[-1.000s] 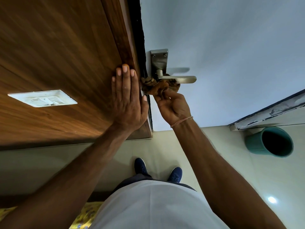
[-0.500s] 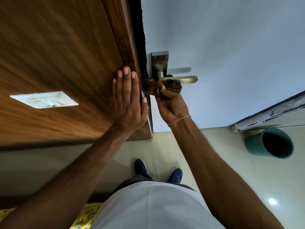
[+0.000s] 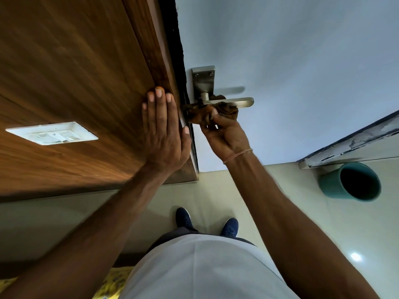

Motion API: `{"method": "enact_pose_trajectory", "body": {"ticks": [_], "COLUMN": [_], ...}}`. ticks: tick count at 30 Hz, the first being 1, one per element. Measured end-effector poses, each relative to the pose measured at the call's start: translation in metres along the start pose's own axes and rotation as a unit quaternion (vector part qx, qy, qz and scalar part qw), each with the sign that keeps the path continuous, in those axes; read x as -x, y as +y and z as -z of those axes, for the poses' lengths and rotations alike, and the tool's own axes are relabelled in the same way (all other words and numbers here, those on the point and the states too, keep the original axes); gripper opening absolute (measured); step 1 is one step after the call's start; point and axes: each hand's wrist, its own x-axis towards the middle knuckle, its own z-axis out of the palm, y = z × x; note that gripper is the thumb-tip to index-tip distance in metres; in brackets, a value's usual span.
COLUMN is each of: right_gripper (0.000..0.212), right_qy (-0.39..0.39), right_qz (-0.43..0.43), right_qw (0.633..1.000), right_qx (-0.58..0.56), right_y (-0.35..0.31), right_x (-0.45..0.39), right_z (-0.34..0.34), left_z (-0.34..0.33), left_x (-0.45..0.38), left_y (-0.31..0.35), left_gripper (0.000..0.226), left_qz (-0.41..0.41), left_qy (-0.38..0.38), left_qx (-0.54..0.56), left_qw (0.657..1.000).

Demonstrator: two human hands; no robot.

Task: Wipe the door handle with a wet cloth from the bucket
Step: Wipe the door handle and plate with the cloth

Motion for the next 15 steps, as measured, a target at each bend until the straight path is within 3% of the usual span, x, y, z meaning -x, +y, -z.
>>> {"method": "enact_pose_trajectory", "body": {"ticks": [5,11,15], "right_gripper": [0.047,0.023,0.028], "right_qy": [0.04,0.024,0.004], "right_qz": [0.006,-0.051,-0.076], "right_qw": [0.999,0.998,0.997], "right_qx": [-0.008,0.019,0.008], "right_y": [-0.025,0.019,0.014], "right_x": [-0.001,0.003,0.004], "right_z": [0.015,-0.001,-0.002], "left_z": [0.0,0.002,0.0], "left_x": [0.0,0.0,0.001], "left_y": [0.001,0.0,-0.001], "left_gripper": [0.081,0.081,0.08], "left_qz": [0.008,-0.002,0.001], "left_qy": [-0.004,-0.001,-0.001], "left_qx": [-0.004,-0.009,-0.013], "left_qw": [1.0,1.0,1.0]}}
